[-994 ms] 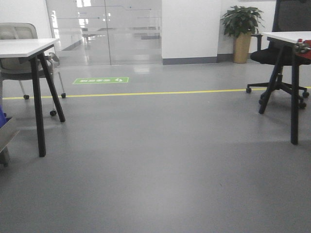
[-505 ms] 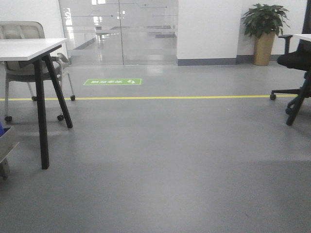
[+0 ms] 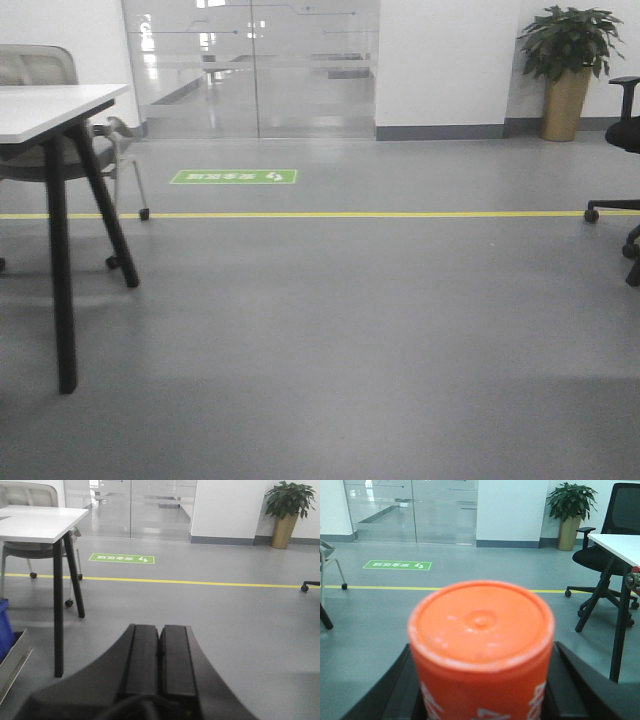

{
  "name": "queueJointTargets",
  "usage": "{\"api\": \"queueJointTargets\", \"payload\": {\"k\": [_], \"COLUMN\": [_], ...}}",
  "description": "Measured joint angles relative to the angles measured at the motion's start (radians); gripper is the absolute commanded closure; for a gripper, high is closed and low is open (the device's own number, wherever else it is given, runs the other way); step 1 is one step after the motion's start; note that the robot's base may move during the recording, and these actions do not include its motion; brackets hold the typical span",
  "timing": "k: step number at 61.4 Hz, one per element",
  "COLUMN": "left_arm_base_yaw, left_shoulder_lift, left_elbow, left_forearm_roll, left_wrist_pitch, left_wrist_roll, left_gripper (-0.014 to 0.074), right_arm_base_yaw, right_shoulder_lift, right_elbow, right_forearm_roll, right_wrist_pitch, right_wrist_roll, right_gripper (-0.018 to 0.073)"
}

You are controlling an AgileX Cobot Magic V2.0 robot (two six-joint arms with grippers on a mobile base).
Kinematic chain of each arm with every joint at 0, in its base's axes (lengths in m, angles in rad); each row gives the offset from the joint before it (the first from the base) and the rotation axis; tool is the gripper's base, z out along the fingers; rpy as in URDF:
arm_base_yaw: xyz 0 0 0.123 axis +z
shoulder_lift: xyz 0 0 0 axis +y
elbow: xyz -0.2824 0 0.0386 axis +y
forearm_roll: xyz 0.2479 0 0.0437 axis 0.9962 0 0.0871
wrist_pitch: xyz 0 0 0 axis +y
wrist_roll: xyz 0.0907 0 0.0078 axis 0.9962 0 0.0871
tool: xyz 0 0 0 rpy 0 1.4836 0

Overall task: Grab orange capacitor from left shelf to right conveyor
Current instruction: 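Turn and drive the base up to the red-framed conveyor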

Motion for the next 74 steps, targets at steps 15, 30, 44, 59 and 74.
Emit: {"api": "queueJointTargets", "payload": {"k": [15, 30, 44, 59, 74], "left_arm_base_yaw": [0.000, 0.000, 0.000, 0.000, 0.000], "left_shoulder_lift": [0.000, 0.000, 0.000, 0.000, 0.000], "left_elbow": [0.000, 0.000, 0.000, 0.000, 0.000], "left_forearm_roll": [0.000, 0.000, 0.000, 0.000, 0.000], "left_wrist_pitch": [0.000, 0.000, 0.000, 0.000, 0.000], "left_wrist_roll": [0.000, 0.000, 0.000, 0.000, 0.000], "left_gripper": [0.0723, 0.0723, 0.0723, 0.0723, 0.0723], "right_arm_base_yaw": [0.000, 0.000, 0.000, 0.000, 0.000], "right_shoulder_lift": [0.000, 0.000, 0.000, 0.000, 0.000], "right_elbow": [0.000, 0.000, 0.000, 0.000, 0.000], "right_forearm_roll": [0.000, 0.000, 0.000, 0.000, 0.000], "right_wrist_pitch": [0.002, 0.002, 0.002, 0.002, 0.004], "right_wrist_roll": [0.000, 0.000, 0.000, 0.000, 0.000], "right_gripper": [0.0493, 0.0493, 0.0493, 0.0493, 0.0493]}}
